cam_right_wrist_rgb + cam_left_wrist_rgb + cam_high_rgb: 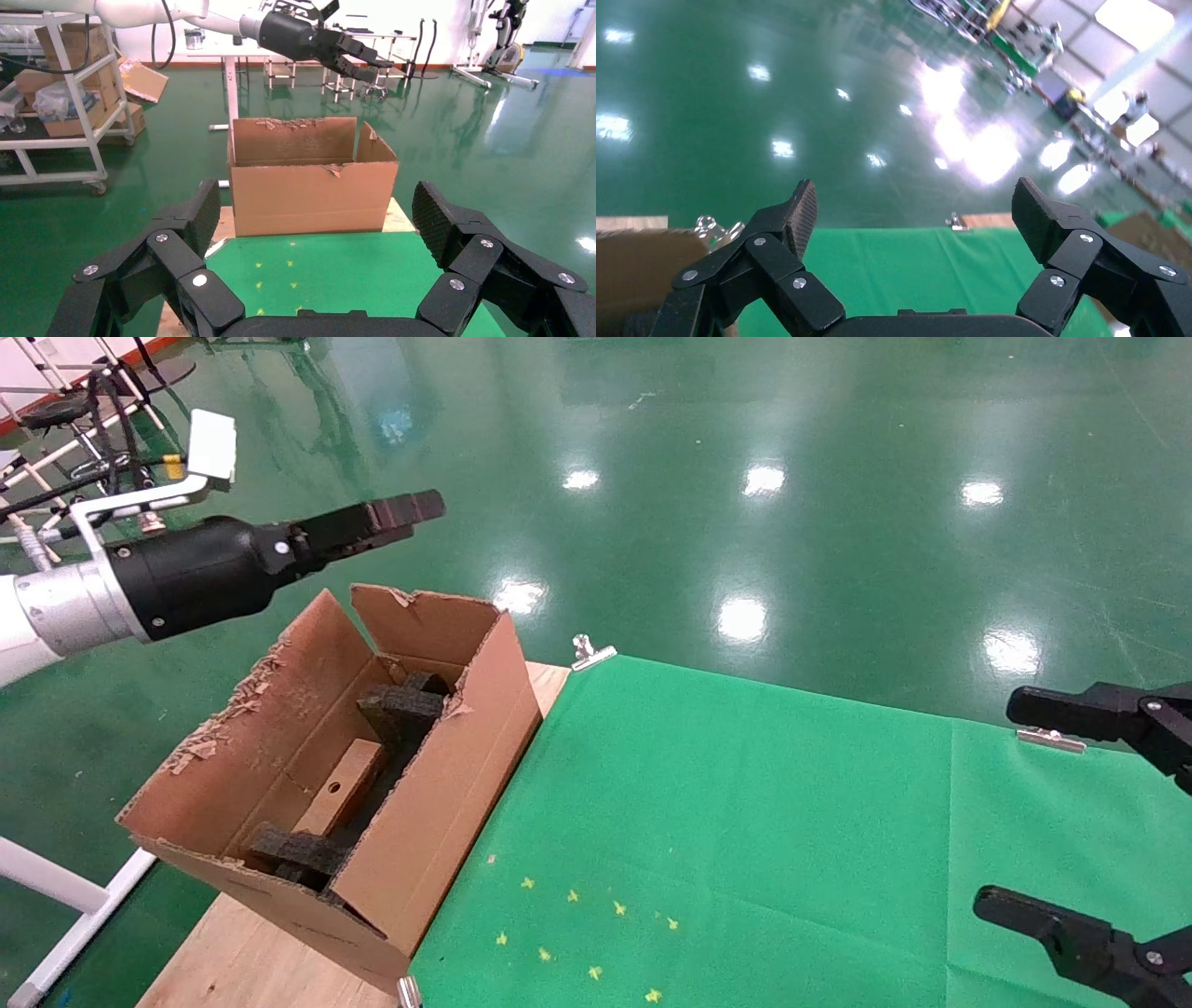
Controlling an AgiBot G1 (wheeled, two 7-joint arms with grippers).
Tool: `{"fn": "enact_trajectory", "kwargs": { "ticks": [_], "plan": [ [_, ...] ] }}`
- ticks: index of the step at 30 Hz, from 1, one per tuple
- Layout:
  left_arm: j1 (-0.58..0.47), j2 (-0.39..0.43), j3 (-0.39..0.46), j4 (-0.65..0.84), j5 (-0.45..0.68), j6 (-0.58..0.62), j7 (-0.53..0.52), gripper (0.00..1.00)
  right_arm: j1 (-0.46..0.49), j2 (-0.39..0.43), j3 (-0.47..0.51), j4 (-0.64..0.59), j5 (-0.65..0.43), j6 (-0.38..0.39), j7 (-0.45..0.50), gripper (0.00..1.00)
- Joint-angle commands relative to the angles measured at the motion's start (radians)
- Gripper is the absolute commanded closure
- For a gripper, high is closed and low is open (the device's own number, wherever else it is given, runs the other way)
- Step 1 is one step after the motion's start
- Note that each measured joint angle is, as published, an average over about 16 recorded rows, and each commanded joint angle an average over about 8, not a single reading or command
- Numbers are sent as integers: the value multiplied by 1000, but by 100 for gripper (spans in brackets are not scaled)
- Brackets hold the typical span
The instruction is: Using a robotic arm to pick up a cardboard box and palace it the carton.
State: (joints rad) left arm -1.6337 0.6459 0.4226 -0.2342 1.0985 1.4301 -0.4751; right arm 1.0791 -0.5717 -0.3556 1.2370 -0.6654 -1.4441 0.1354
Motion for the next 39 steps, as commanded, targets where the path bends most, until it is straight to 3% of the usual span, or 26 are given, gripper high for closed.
{"fn": "enact_trajectory", "kwargs": {
  "ticks": [1,39],
  "plan": [
    [19,-1,-5,-35,-12,2,10,0,0,0,0,0,0,0,0,0],
    [413,-26,-105,-774,-271,48,212,0,0,0,0,0,0,0,0,0]
  ]
}}
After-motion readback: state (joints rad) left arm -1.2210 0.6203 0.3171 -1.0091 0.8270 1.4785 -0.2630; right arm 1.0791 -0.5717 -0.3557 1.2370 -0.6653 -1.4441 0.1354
